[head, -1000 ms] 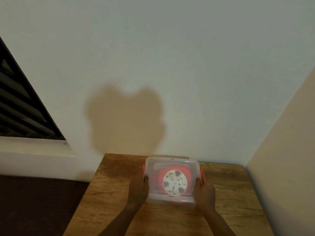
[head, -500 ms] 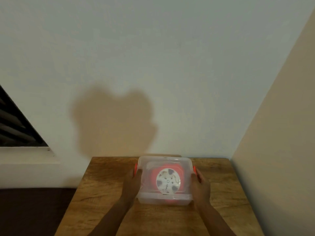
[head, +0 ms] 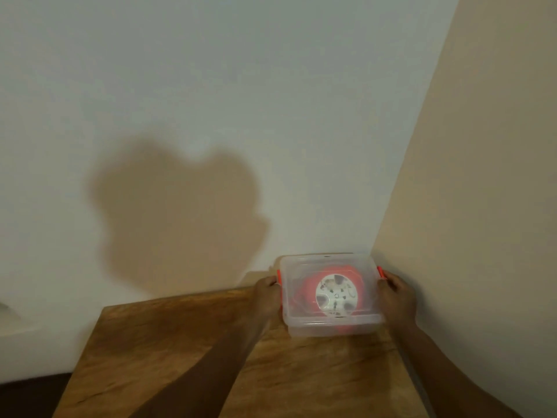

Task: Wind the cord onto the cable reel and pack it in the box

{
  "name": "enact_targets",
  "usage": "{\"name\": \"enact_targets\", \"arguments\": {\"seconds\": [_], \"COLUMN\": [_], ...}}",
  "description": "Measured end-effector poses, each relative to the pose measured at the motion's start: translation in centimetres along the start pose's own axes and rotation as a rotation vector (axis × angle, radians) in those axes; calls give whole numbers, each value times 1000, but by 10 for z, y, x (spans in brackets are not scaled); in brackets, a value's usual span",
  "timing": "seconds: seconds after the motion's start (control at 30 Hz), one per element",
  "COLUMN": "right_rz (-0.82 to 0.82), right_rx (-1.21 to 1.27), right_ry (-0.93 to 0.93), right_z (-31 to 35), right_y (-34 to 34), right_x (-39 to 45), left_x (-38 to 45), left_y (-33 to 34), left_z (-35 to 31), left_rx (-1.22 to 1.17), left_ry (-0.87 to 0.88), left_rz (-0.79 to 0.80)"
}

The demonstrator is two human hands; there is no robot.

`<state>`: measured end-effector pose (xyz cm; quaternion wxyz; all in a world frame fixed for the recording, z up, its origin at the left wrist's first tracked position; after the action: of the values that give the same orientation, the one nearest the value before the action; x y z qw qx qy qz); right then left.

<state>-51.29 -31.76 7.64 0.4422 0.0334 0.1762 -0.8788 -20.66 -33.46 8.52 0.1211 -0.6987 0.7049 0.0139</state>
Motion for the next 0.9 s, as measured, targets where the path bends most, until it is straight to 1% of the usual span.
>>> {"name": "enact_targets", "arguments": {"seconds": [0.13, 0.3, 0.47, 0.6, 0.8, 0.9], "right_rz": [11, 14, -21, -37, -85, -138], "right_rx": [-29, -44, -164, -233, -363, -448], "right_ry": [-67, -83, -128, -149, -174, -189], "right_z": [11, 6, -4, -4, 0, 4], "right_y": [0, 9, 12, 15, 21, 20], "right_x": [23, 36, 41, 43, 49, 48], "left_x": [22, 38, 44, 43, 38, 37], "left_y": [20, 28, 29, 32, 32, 33], "left_z": [-3, 13, 27, 17, 8, 5], "left_rx": [54, 134, 185, 235, 336, 385], "left_ry": [-1, -19, -10, 1, -42, -37], "left_rz": [-5, -16, -13, -18, -4, 6]}}
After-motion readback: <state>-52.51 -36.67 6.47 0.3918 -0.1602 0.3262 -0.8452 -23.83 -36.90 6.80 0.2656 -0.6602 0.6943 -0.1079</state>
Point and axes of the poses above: each hand's wrist, its own x-axis towards the middle knuckle, its own y-axis out of the palm, z = x × y, the point moved 7 cm from there along x, towards the middle knuckle, and after that the axes turned 13 degrees about y, right-handed, at the moved point
